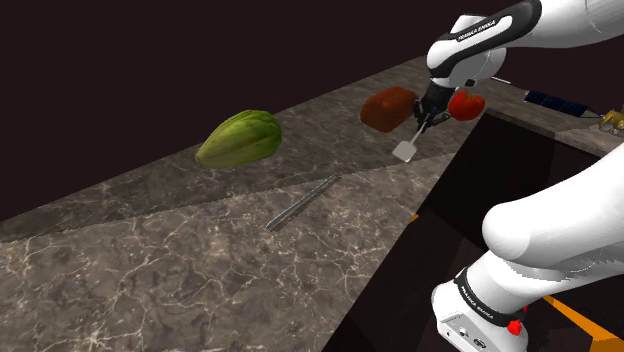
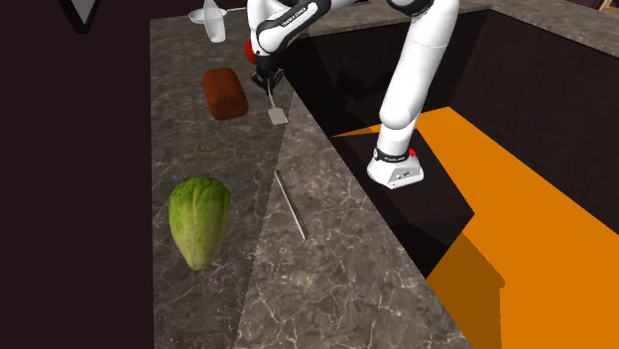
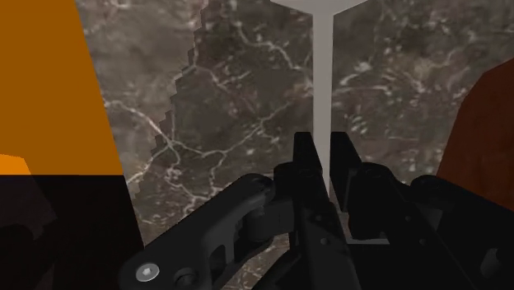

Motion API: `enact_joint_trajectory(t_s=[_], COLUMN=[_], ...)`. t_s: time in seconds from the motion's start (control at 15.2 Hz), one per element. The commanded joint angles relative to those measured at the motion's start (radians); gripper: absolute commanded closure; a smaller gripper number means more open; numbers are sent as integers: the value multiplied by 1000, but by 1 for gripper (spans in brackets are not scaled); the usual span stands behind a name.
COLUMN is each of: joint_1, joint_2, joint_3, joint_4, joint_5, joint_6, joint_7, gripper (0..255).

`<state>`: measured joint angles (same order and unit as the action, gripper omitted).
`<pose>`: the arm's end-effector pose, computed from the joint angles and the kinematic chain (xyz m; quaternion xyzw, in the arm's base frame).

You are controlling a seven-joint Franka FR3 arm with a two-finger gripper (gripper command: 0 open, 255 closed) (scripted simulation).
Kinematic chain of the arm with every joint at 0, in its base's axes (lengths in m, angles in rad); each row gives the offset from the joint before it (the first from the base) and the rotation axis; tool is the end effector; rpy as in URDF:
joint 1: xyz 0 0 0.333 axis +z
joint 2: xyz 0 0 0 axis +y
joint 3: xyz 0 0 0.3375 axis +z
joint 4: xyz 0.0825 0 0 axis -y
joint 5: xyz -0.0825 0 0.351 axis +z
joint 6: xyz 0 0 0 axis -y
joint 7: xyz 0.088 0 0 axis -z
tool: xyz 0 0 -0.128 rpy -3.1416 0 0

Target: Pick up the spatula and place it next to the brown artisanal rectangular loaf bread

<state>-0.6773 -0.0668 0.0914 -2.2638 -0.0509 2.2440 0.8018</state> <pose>0.4043 -0.2706 0.4126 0.7781 -0.6273 0.0257 0.0207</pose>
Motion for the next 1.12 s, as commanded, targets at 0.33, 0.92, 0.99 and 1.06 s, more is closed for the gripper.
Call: enact_joint_trajectory(t_s=[0.33,0.92,0.99,1.06], joint_1=[-1,-1,-1,-1], joint_2=[53,61,61,61], joint_3=[1,0,0,0], joint_4=[-42,-47,-47,-47], joint_5=[-11,-13,-13,-13], joint_6=[95,108,108,108], joint_7=[11,13,13,13], gripper=[255,0,0,0])
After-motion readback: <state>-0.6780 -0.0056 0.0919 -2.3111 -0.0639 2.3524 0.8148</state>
